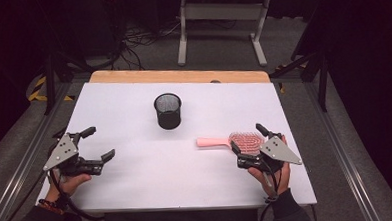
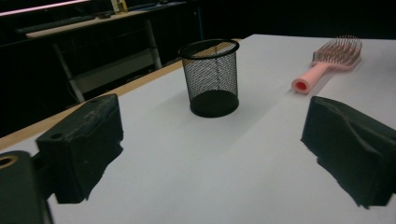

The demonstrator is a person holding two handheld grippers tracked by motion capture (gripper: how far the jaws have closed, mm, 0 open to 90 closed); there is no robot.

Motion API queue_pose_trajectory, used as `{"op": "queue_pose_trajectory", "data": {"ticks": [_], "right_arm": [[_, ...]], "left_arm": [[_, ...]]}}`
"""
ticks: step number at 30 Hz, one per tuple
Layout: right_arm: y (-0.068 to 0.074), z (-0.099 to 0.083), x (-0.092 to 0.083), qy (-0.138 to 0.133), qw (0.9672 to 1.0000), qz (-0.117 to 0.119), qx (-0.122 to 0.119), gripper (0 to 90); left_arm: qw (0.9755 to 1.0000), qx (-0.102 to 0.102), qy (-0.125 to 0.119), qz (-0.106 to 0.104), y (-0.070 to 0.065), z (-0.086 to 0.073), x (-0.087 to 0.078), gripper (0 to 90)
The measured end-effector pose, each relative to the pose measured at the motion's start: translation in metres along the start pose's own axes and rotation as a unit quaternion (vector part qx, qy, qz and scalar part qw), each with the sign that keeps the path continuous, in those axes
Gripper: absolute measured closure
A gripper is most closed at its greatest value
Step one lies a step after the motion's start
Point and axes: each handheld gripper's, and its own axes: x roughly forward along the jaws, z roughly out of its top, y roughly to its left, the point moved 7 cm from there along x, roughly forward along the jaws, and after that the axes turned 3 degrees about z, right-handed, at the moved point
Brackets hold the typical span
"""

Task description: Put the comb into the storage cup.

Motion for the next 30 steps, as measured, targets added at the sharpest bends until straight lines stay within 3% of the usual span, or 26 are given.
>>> {"op": "queue_pose_trajectory", "data": {"ticks": [9, 11, 15, 18, 19, 21, 24, 25, 26, 27, 30], "right_arm": [[0.007, -0.011, 0.01, 0.021, 0.9997, 0.009, -0.002, 7.3], [0.008, -0.01, 0.012, 0.019, 0.9998, 0.012, -0.003, 7.4], [0.011, -0.01, 0.023, 0.039, 0.999, 0.019, -0.007, 11.1], [0.01, -0.008, 0.028, 0.044, 0.9988, 0.024, 0.002, 15.0], [0.008, -0.008, 0.033, 0.046, 0.9982, 0.03, 0.022, 19.1], [0.006, -0.008, 0.037, 0.05, 0.9978, 0.03, 0.031, 19.4], [0.007, -0.007, 0.05, 0.061, 0.9967, 0.031, 0.044, 31.1], [0.007, -0.007, 0.05, 0.061, 0.9967, 0.031, 0.044, 31.1], [0.009, -0.006, 0.056, 0.065, 0.9965, 0.029, 0.044, 39.8], [0.009, -0.006, 0.056, 0.065, 0.9965, 0.029, 0.044, 39.8], [0.014, -0.003, 0.063, 0.063, 0.9965, 0.037, 0.041, 51.8]], "left_arm": [[0.9995, 0.007, 0.025, -0.016, -0.004, -0.014, 0.005, 5.7], [0.9995, 0.006, 0.022, -0.019, -0.004, -0.014, 0.005, 5.4], [0.9994, 0.014, 0.021, -0.025, -0.006, -0.014, 0.002, 3.4], [0.9993, 0.015, 0.021, -0.026, -0.005, -0.014, 0.001, 3.1], [0.9993, 0.015, 0.022, -0.026, -0.004, -0.015, 0.001, 3.1], [0.9994, 0.012, 0.024, -0.024, -0.003, -0.016, 0.001, 3.1], [0.9993, 0.014, 0.026, -0.024, -0.004, -0.017, 0.003, 3.1], [0.9993, 0.014, 0.026, -0.024, -0.004, -0.017, 0.003, 3.1], [0.9991, 0.019, 0.027, -0.026, -0.005, -0.017, 0.003, 3.1], [0.9992, 0.017, 0.026, -0.025, -0.005, -0.017, 0.003, 3.1], [0.9992, 0.017, 0.025, -0.025, -0.004, -0.017, 0.003, 3.3]]}}
